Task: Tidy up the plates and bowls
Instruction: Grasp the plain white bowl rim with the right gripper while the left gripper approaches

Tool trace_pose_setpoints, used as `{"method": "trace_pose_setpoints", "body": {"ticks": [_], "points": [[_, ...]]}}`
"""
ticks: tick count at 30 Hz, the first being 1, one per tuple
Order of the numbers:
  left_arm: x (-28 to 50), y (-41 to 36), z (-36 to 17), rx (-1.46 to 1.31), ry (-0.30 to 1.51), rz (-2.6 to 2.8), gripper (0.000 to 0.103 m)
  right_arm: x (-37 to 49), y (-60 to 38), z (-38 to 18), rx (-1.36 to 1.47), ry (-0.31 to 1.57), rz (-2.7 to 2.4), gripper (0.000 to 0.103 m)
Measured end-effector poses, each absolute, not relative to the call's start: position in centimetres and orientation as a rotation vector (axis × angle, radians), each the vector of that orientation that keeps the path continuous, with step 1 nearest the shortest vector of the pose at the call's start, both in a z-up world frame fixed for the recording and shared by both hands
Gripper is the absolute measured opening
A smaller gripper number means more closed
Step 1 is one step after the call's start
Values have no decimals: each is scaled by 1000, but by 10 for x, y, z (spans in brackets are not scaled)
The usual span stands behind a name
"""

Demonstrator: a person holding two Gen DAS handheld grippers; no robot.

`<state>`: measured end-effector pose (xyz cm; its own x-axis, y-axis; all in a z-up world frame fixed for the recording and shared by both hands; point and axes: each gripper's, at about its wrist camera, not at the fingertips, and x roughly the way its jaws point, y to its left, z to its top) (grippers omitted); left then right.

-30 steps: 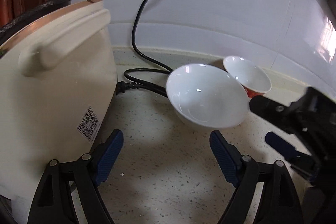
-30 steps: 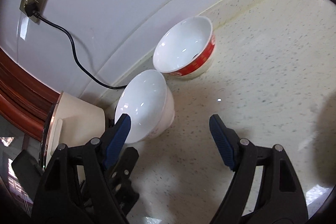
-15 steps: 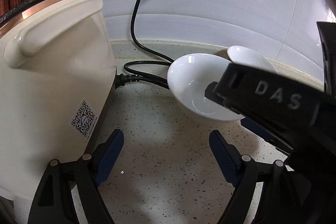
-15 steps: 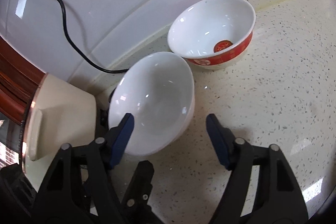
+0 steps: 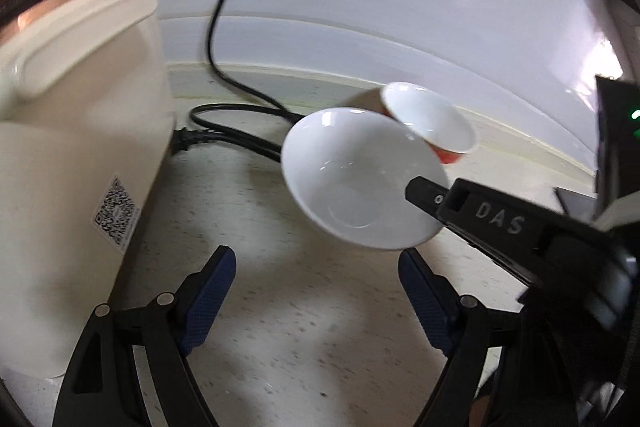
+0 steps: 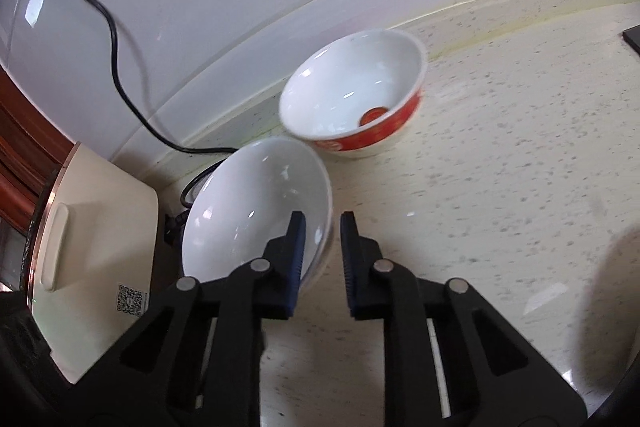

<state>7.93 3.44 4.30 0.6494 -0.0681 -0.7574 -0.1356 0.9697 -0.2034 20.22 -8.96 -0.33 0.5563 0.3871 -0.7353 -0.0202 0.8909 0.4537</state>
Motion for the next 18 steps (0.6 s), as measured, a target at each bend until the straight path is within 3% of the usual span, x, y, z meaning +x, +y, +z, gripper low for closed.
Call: {"method": "trace_pose_setpoints", "body": {"ticks": [18], "points": [[63,64,60,-456,743,9,84,176,-128,-2,419,917,283,20]]}}
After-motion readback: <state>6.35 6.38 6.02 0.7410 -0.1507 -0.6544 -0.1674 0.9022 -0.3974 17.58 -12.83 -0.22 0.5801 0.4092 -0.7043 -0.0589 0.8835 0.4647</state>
